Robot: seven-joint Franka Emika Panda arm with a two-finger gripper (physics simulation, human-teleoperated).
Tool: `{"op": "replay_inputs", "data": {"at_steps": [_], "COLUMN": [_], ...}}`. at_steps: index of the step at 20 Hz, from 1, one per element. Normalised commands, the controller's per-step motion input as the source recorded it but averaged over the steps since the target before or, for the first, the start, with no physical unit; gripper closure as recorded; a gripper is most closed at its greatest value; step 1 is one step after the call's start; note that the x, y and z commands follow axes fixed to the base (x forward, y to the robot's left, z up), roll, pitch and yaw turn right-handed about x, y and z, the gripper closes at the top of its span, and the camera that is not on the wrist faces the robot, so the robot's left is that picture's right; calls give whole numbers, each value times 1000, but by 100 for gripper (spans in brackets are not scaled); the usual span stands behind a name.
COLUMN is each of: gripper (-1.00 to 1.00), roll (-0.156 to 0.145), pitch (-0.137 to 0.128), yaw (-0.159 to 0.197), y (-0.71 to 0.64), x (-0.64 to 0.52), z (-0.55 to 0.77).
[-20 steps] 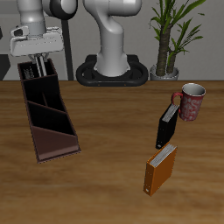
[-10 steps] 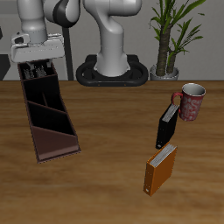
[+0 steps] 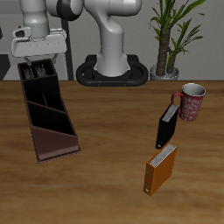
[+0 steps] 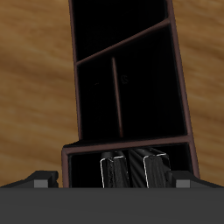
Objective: Place the left striped book into the right desk caddy's right compartment and place the right striped book into the right desk caddy's right compartment and place the orange book into the right desk caddy's left compartment
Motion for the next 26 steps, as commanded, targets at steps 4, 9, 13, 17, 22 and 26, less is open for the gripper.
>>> {"op": "replay_inputs", "data": {"at_steps": [4,9,13,17,22,26], "gripper": [-100,-100,-100,-100,-100,-100], "roll": [-18,-37,-1,54,55,35], "pitch": [-38,-38,0,3,-7,0], "yaw": [0,-30,-54,-19,-4,-29], "y": [171,430,461,523,546,525], "x": [144,272,258,308,295,306], "z": [172,278,177,144,105,61]}}
